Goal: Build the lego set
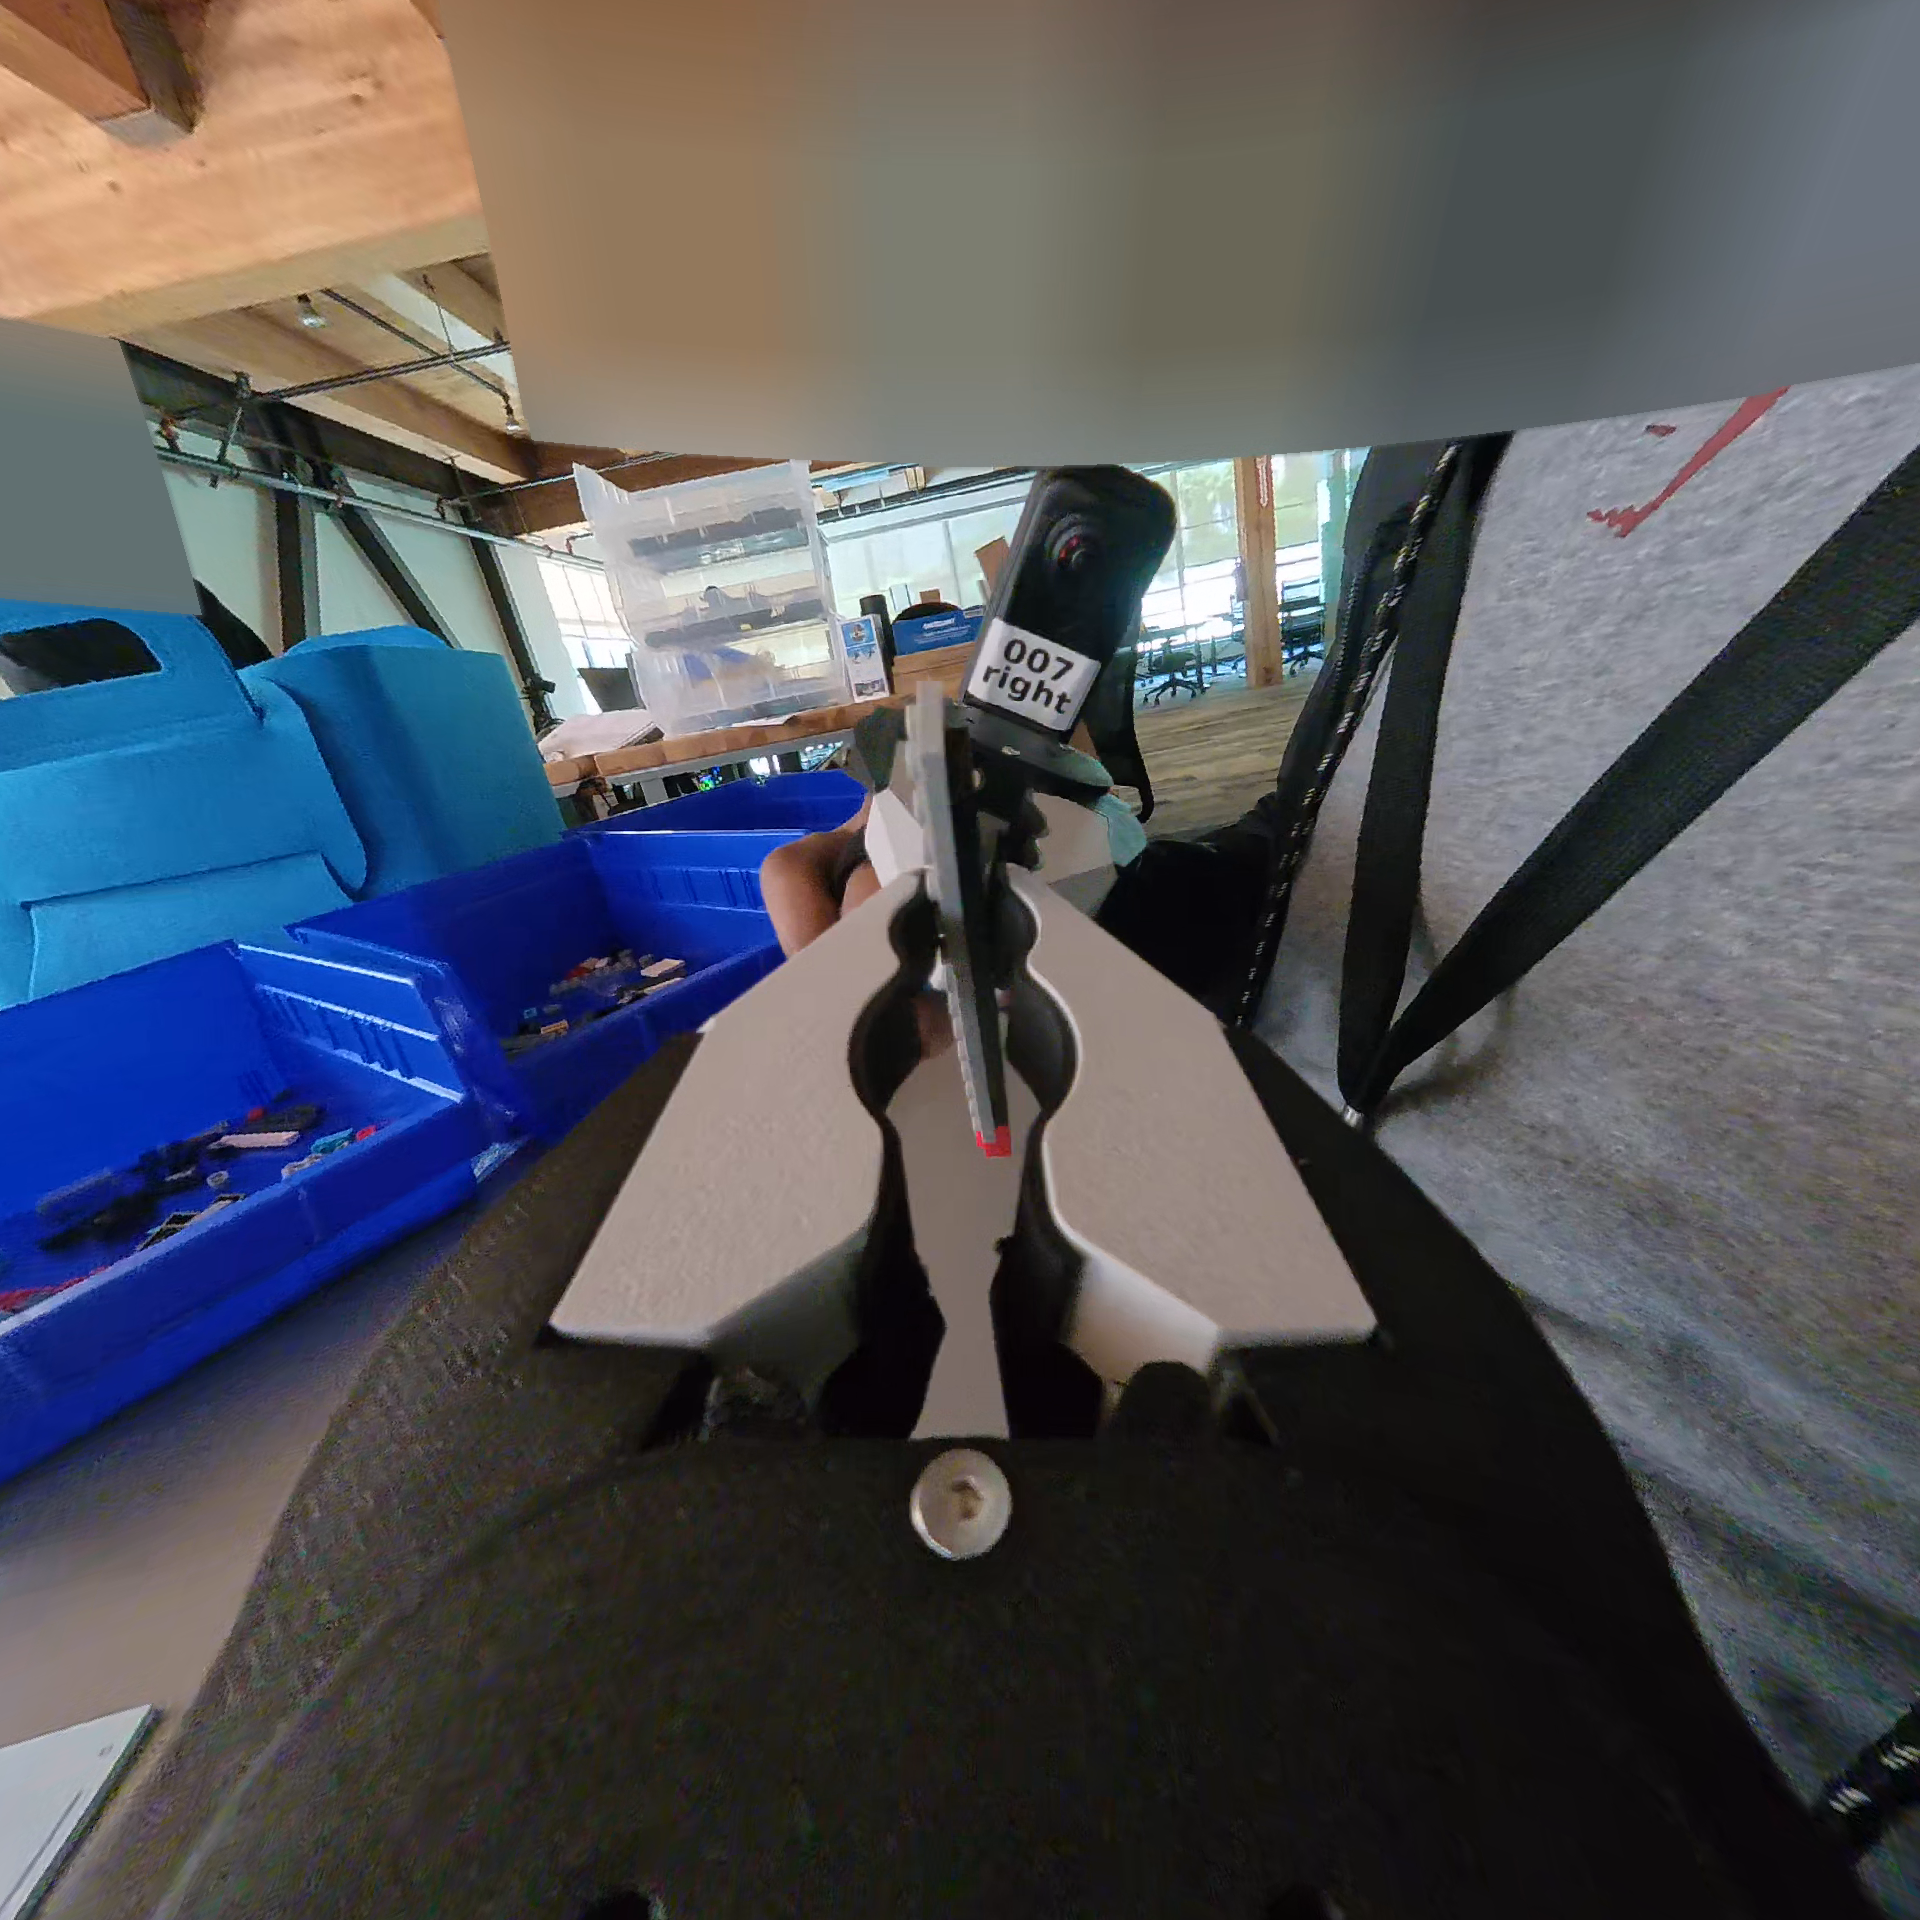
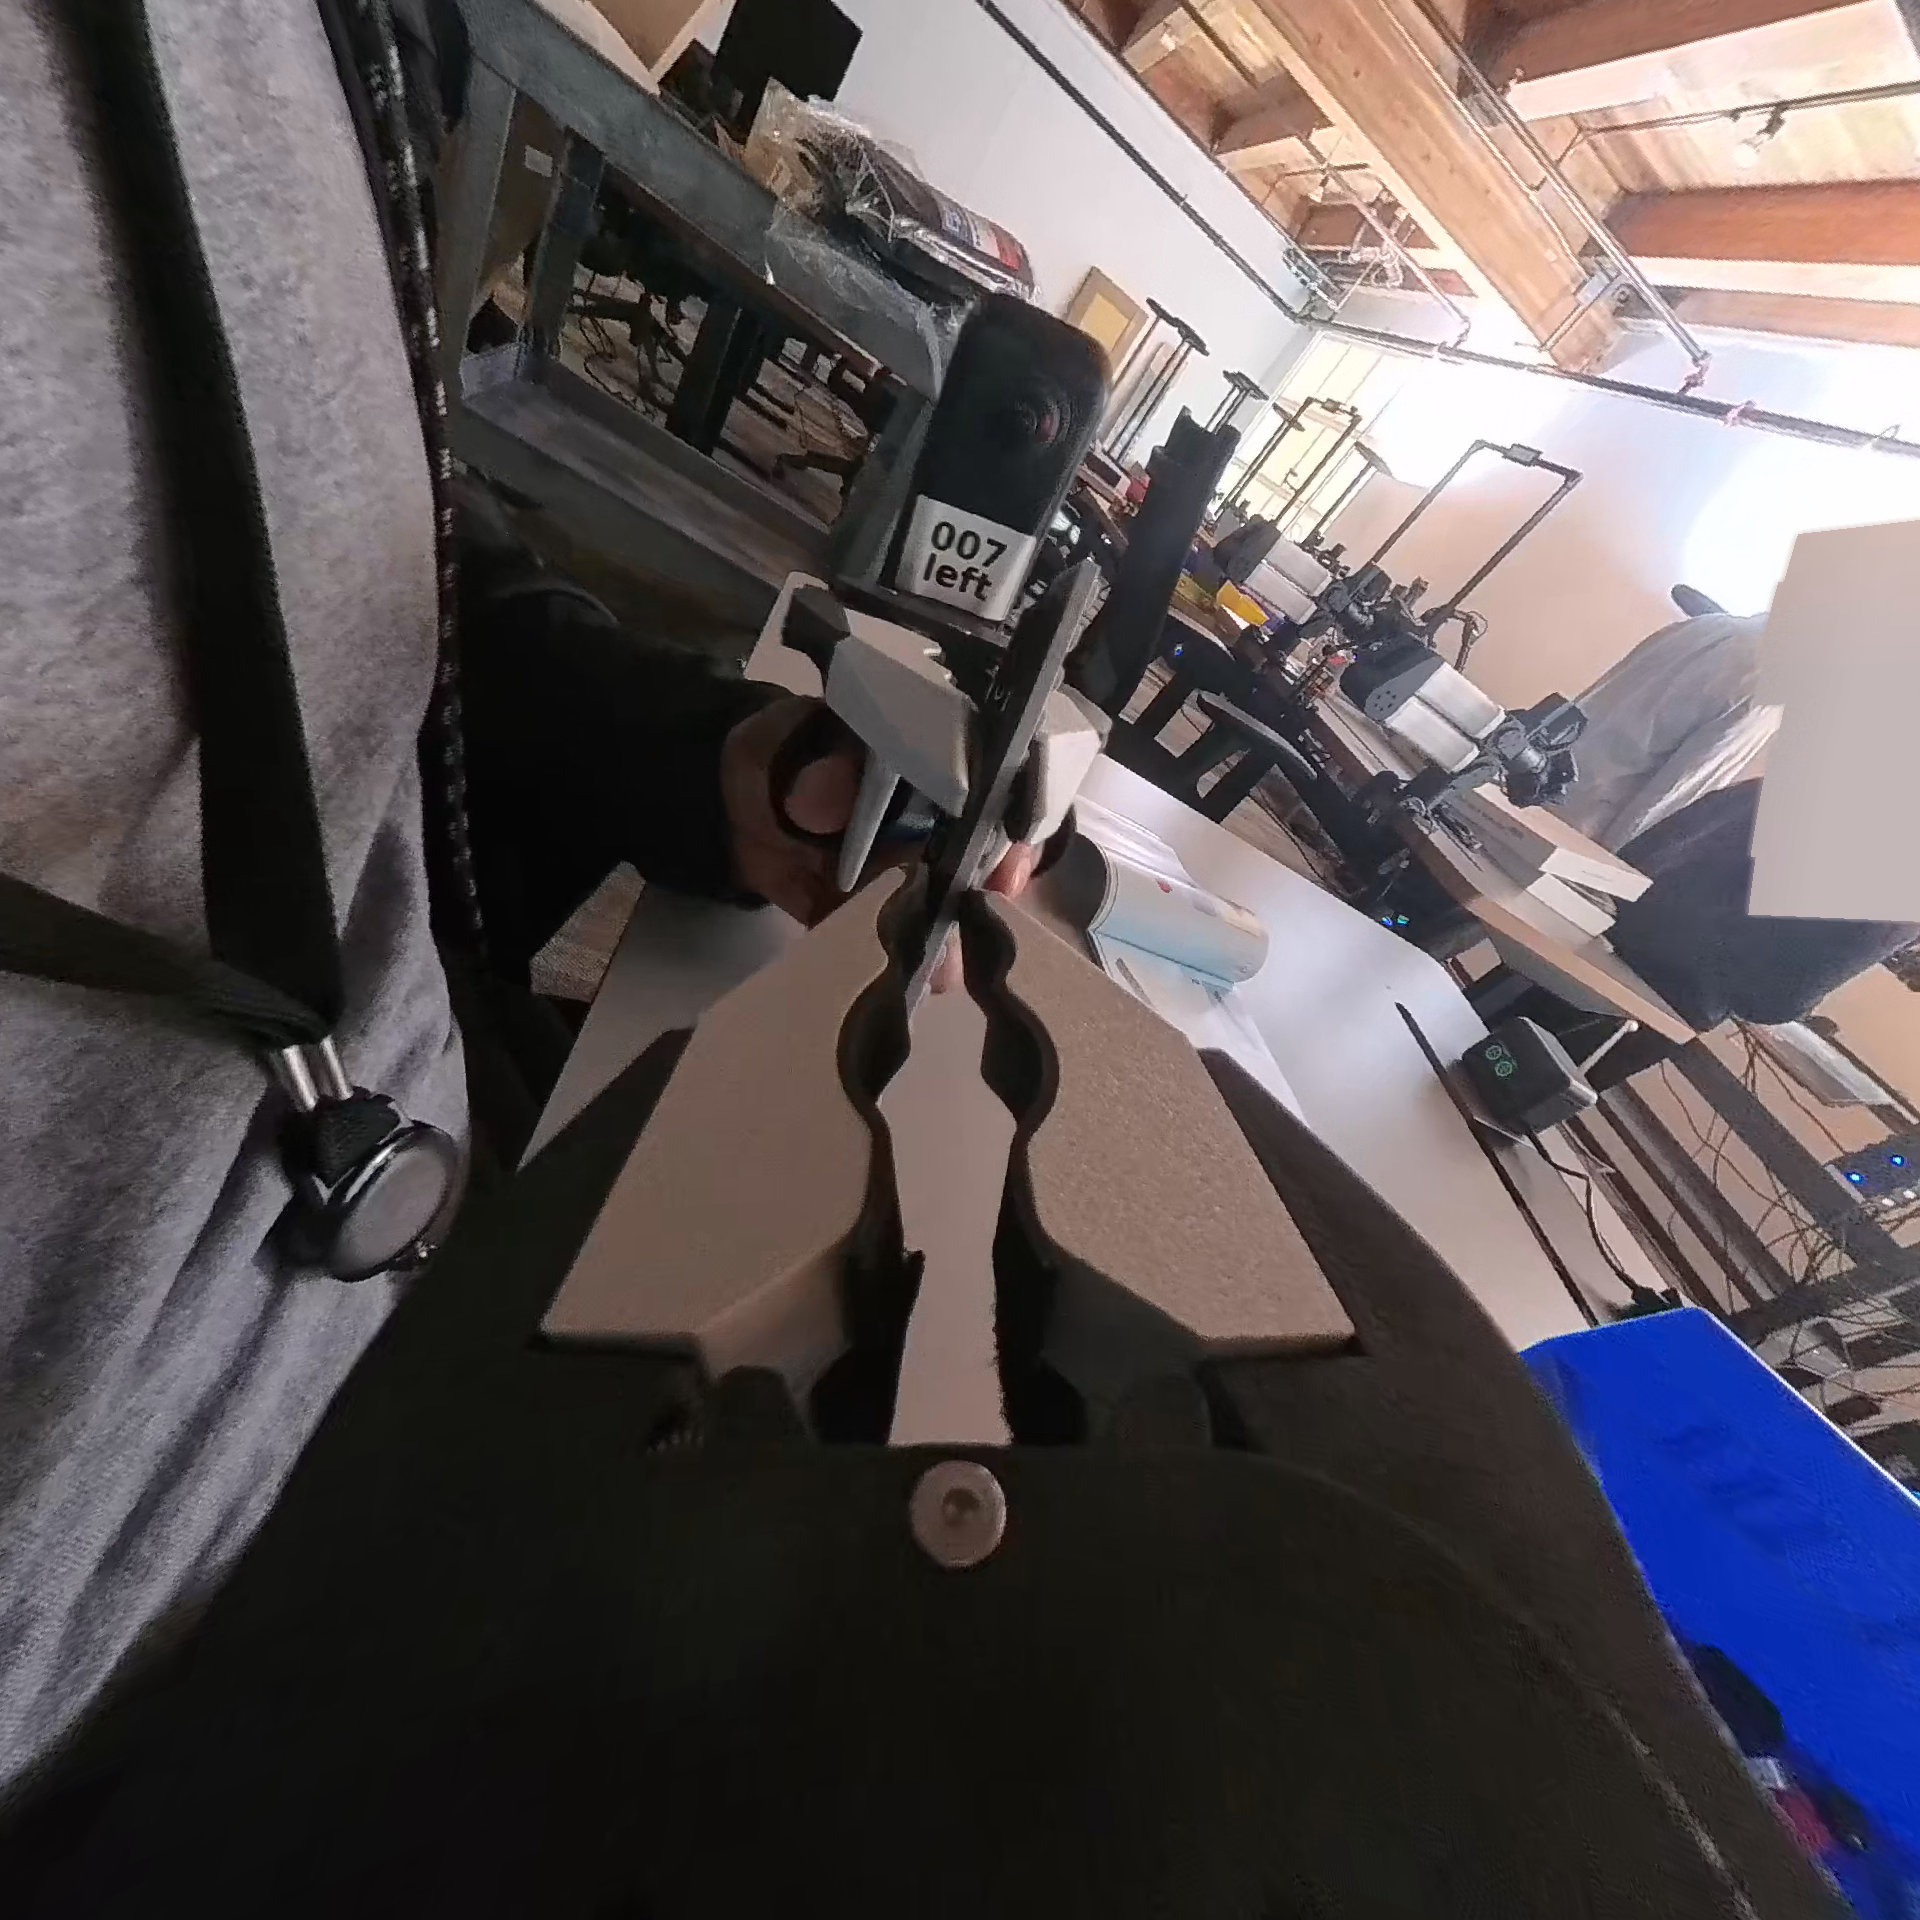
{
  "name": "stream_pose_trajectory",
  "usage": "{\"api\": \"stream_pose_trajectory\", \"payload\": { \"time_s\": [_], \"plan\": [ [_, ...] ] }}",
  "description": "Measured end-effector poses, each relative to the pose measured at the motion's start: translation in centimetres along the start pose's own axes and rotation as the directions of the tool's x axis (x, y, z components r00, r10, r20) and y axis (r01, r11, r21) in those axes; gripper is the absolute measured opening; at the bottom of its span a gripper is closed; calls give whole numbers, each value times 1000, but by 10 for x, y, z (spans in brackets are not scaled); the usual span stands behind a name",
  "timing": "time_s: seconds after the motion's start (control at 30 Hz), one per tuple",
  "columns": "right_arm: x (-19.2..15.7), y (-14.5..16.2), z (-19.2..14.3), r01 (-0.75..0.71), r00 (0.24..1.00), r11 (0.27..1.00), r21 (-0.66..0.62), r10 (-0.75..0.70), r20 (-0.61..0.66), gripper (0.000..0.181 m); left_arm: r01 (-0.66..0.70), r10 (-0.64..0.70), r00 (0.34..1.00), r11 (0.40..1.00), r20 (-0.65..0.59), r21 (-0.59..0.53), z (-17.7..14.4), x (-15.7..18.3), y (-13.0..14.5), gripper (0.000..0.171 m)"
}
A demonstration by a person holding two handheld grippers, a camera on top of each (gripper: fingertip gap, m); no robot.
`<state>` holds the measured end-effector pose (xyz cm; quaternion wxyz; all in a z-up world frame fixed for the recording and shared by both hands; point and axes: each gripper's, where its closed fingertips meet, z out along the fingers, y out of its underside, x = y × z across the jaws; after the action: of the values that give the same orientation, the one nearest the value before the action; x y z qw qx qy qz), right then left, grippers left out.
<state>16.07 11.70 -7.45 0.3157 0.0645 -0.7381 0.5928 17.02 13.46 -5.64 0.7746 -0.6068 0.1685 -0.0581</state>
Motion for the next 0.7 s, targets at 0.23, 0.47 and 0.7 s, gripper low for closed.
{"api": "stream_pose_trajectory", "payload": {
  "time_s": [0.23,0.47,0.7],
  "plan": [
    [4,-1,1,-73,997,997,38,74,-25,17,-60,60,998,998,12,20,-3,0,-4,8],
    [7,3,1,-194,981,980,50,193,28,28,-68,66,997,996,33,62,-8,-2,-11,8],
    [3,3,4,-151,988,987,47,149,36,10,-65,64,998,995,15,74,-8,1,-12,8]
  ]
}}
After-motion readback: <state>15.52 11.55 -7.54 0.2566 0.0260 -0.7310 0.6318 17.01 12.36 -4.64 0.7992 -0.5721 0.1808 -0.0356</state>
